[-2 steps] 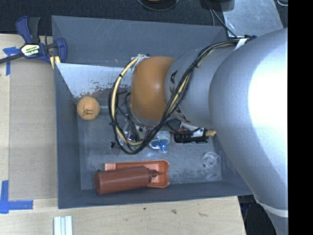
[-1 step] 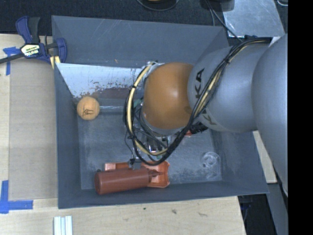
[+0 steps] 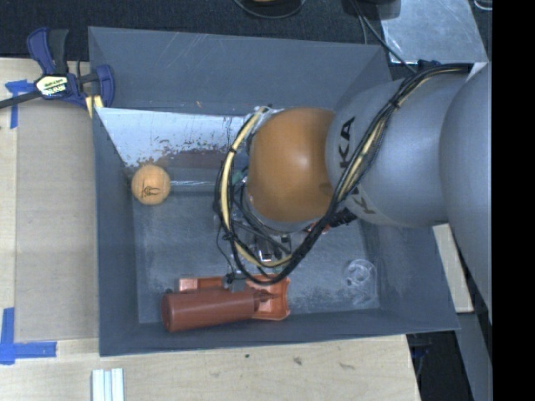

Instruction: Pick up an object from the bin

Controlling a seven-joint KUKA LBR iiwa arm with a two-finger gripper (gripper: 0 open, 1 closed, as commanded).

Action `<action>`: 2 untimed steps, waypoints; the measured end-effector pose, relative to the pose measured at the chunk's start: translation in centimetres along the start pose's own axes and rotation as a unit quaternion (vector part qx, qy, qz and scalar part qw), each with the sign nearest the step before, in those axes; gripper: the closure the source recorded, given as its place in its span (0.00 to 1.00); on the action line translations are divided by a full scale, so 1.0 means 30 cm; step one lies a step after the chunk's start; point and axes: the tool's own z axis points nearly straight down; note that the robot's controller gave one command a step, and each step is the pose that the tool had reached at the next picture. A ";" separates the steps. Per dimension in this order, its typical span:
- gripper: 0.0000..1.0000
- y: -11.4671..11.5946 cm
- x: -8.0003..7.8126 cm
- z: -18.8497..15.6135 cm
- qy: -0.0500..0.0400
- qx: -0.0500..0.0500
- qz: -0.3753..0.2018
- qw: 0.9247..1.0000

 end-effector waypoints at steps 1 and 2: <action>0.00 -0.173 -0.019 -0.052 -0.003 0.000 0.059 0.998; 0.00 -0.141 0.028 0.193 -0.016 0.000 -0.012 1.000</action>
Offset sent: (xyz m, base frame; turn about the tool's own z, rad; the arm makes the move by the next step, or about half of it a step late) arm -0.0194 -0.0403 -0.0775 -0.0352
